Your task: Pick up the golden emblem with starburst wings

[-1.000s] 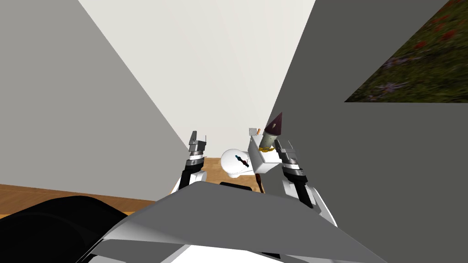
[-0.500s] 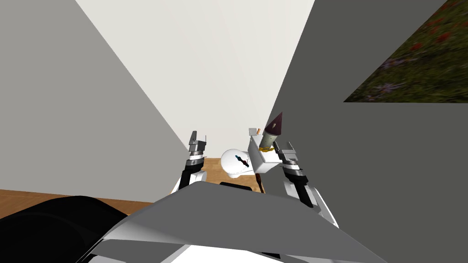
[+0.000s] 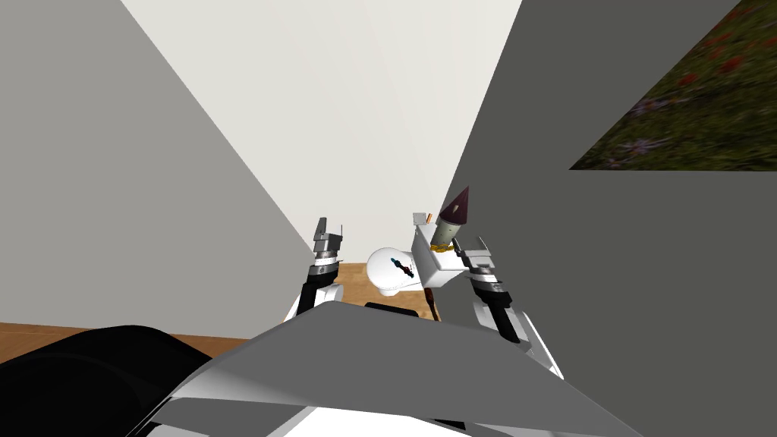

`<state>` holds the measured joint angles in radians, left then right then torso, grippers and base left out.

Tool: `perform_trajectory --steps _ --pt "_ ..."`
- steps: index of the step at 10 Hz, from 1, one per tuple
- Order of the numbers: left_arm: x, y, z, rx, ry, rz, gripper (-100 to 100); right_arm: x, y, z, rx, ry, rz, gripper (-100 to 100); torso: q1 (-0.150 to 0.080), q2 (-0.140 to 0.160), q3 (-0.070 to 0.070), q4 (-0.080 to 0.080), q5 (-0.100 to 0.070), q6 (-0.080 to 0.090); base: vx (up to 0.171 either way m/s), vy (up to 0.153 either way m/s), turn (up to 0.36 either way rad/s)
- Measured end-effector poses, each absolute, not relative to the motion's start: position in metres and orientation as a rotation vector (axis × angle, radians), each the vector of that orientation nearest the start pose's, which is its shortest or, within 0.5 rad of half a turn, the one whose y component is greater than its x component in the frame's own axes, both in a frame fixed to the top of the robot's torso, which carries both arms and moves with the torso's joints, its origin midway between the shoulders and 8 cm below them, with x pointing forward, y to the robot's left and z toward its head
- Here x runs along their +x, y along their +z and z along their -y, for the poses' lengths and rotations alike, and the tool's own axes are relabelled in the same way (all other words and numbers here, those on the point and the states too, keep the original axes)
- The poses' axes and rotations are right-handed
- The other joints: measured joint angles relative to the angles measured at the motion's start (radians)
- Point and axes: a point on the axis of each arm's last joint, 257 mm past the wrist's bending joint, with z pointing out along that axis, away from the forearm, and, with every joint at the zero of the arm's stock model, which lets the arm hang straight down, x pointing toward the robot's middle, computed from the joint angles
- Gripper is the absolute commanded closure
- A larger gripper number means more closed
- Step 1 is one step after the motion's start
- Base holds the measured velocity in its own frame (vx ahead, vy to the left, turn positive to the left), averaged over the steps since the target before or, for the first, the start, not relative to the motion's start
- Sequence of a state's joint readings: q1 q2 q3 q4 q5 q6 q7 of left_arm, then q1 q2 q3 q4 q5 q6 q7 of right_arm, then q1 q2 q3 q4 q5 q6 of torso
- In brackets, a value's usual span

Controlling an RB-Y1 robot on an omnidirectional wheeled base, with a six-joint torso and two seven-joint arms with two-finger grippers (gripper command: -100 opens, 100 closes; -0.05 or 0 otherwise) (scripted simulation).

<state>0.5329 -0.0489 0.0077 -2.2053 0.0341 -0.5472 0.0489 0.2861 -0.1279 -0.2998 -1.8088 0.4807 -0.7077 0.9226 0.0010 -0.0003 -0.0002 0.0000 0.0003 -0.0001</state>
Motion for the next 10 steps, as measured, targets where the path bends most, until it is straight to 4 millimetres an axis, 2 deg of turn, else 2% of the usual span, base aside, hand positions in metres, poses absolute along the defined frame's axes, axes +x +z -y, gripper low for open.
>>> perform_trajectory --steps 8,10 --pt "0.344 -0.011 -0.297 -0.778 -1.331 -0.568 0 0.423 -0.125 0.347 -0.377 -0.327 -1.072 -100 0.0 -0.001 0.0 0.0 0.0 0.0 0.006 0.019 -0.019" --pt "0.344 -0.011 -0.297 -0.778 -1.331 -0.568 0 0.423 -0.13 0.349 -0.415 -0.38 -1.073 -100 0.0 0.0 0.0 0.0 0.0 0.0 0.005 0.016 -0.01"
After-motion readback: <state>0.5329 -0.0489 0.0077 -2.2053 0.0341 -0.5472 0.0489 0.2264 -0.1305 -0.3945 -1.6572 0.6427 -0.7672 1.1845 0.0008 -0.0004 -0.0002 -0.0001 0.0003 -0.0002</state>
